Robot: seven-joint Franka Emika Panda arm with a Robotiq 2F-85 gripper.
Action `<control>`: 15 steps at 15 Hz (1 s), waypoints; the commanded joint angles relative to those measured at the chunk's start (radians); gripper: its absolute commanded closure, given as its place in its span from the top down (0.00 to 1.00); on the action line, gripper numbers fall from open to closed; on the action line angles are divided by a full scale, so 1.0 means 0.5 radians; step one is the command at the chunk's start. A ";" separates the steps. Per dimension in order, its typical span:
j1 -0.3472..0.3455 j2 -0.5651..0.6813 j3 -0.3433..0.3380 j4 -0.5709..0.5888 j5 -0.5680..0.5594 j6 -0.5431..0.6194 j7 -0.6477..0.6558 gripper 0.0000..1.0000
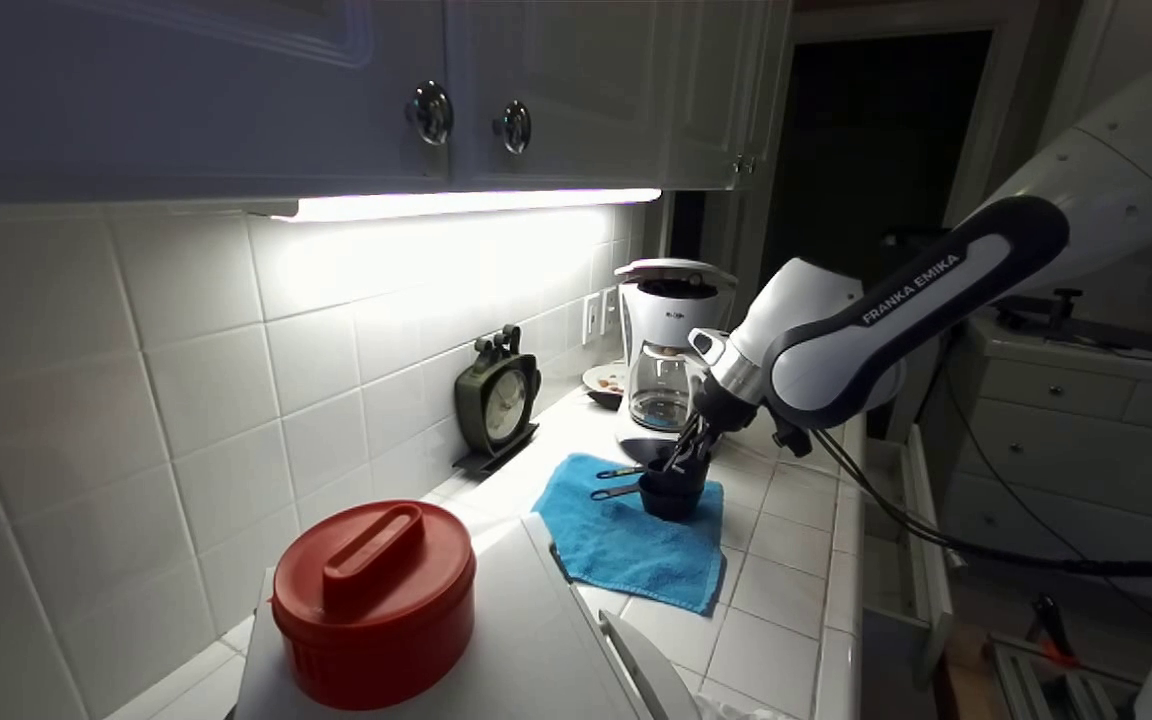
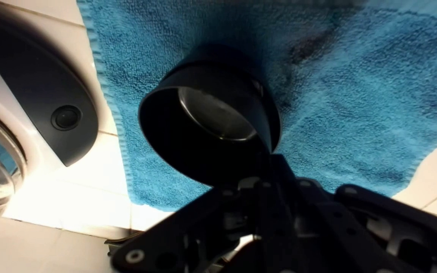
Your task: Swap around the black pots on the counter
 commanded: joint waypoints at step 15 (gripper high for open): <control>-0.018 -0.255 -0.012 0.086 -0.025 -0.362 0.288 1.00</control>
